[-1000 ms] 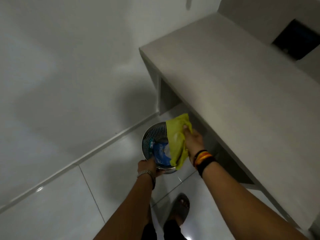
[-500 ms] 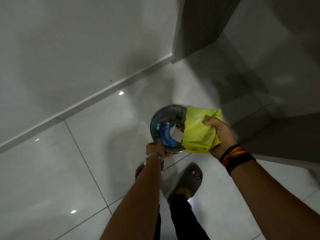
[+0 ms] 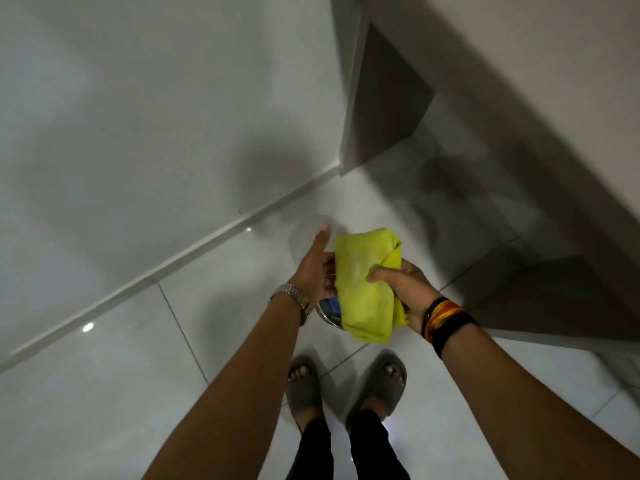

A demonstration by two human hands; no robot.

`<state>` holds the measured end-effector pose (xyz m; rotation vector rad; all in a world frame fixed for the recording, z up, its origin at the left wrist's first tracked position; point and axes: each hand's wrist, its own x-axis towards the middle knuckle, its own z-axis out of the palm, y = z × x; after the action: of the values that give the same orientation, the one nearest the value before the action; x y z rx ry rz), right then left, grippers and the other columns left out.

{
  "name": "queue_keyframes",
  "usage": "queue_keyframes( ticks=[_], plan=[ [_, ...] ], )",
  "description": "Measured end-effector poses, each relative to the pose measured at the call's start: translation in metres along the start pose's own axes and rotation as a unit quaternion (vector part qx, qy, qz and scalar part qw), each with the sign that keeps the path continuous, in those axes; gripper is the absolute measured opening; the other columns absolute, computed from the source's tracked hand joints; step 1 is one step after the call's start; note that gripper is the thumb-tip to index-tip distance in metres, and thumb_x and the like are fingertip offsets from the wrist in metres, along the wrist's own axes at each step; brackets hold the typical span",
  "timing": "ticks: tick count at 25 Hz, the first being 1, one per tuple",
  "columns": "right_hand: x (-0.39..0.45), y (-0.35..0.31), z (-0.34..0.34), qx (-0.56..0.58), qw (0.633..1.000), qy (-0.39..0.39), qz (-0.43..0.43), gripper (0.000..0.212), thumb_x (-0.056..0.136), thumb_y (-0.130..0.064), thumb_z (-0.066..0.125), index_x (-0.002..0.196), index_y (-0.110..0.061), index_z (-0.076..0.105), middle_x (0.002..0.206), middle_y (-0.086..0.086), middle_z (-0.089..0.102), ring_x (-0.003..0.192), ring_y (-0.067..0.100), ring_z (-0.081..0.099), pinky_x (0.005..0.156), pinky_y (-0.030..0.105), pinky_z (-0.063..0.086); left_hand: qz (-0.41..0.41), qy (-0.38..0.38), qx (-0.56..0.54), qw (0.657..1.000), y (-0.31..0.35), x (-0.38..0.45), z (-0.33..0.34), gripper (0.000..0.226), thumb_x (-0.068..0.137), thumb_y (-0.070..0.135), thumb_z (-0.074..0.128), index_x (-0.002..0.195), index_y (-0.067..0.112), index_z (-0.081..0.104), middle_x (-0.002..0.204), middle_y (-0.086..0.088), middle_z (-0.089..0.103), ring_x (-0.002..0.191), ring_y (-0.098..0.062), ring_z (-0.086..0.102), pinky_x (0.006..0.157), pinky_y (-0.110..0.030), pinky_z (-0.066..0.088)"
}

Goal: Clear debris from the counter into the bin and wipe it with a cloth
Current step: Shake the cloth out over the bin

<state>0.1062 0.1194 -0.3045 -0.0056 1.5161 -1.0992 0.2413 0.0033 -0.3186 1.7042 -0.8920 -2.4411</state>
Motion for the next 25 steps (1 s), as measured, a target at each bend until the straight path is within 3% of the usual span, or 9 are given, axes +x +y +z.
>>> queue_keyframes(
  ticks=[2,4,6,8,11,16,19,21,25],
  plan=[
    [-0.042,-0.037,0.014,0.009,0.999,-0.031,0.007,0.039,0.083,0.000,0.070,0.121,-0.009,0.069,0.116,0.018,0.074,0.105,0.039,0.071,0.093,0.055,0.056,0.053,-0.030,0.050,0.997,0.052,-0.053,-0.001,0.036,0.090,0.041,0.068,0.108,0.010,0.069,0.100,-0.009,0.073,0.082,-0.023,0.072,0.072,-0.033,0.061],
    [-0.090,-0.074,0.022,0.002,0.997,-0.071,0.025,0.045,0.081,-0.013,0.079,0.124,-0.011,0.068,0.118,0.016,0.074,0.108,0.037,0.070,0.097,0.056,0.054,0.108,-0.044,0.063,0.991,0.095,-0.107,0.008,0.023,0.090,0.019,0.069,0.109,0.006,0.067,0.097,-0.010,0.071,0.072,-0.020,0.072,0.062,-0.029,0.062],
    [-0.139,-0.109,0.022,-0.005,0.993,-0.113,0.029,0.048,0.080,-0.018,0.081,0.125,-0.008,0.067,0.122,0.018,0.072,0.113,0.037,0.068,0.101,0.055,0.052,0.155,-0.044,0.051,0.986,0.132,-0.160,0.024,0.021,0.091,0.011,0.064,0.112,0.005,0.063,0.094,-0.012,0.068,0.070,-0.023,0.070,0.060,-0.032,0.063],
    [-0.185,-0.142,0.013,0.004,0.995,-0.098,-0.008,0.047,0.081,-0.015,0.079,0.124,-0.004,0.066,0.121,0.020,0.071,0.113,0.037,0.068,0.097,0.051,0.055,0.186,-0.053,0.049,0.980,0.162,-0.209,0.048,0.020,0.091,0.007,0.059,0.110,0.005,0.061,0.094,-0.014,0.064,0.071,-0.025,0.068,0.060,-0.035,0.064],
    [-0.235,-0.183,-0.021,0.072,0.995,0.000,-0.075,0.051,0.079,-0.017,0.079,0.128,-0.008,0.064,0.122,0.016,0.072,0.113,0.033,0.068,0.091,0.048,0.059,0.197,-0.078,0.063,0.975,0.188,-0.251,0.092,0.017,0.087,0.003,0.057,0.104,0.003,0.060,0.099,-0.020,0.061,0.073,-0.030,0.069,0.060,-0.036,0.063],
    [-0.296,-0.227,-0.123,0.179,0.950,0.172,-0.190,0.040,0.086,-0.011,0.073,0.124,-0.006,0.064,0.124,0.019,0.069,0.113,0.038,0.067,0.089,0.051,0.058,0.181,-0.176,0.153,0.956,0.175,-0.279,0.216,0.019,0.086,-0.005,0.054,0.102,0.000,0.063,0.102,-0.019,0.067,0.092,-0.038,0.069,0.072,-0.042,0.065],
    [-0.332,-0.225,-0.207,0.173,0.917,0.287,-0.215,0.033,0.083,-0.009,0.074,0.115,-0.011,0.067,0.117,0.018,0.071,0.107,0.038,0.068,0.090,0.055,0.057,0.202,-0.184,0.217,0.937,0.132,-0.281,0.312,0.025,0.089,0.010,0.066,0.113,0.003,0.064,0.104,-0.015,0.070,0.090,-0.035,0.073,0.070,-0.039,0.065],
    [-0.353,-0.214,-0.271,0.159,0.910,0.325,-0.204,0.034,0.080,-0.007,0.070,0.113,-0.013,0.068,0.116,0.017,0.071,0.104,0.037,0.068,0.087,0.053,0.058,0.236,-0.180,0.245,0.923,0.098,-0.274,0.376,0.029,0.091,0.020,0.070,0.115,0.005,0.065,0.106,-0.014,0.071,0.092,-0.032,0.072,0.061,-0.034,0.065],
    [-0.382,-0.165,-0.415,0.166,0.882,0.403,-0.176,0.021,0.075,0.001,0.071,0.092,-0.011,0.068,0.107,0.023,0.072,0.088,0.033,0.067,0.083,0.053,0.059,0.280,-0.168,0.303,0.895,0.010,-0.258,0.507,0.016,0.088,0.015,0.073,0.101,0.007,0.068,0.101,-0.018,0.070,0.084,-0.029,0.070,0.057,-0.037,0.064]
  ],
)
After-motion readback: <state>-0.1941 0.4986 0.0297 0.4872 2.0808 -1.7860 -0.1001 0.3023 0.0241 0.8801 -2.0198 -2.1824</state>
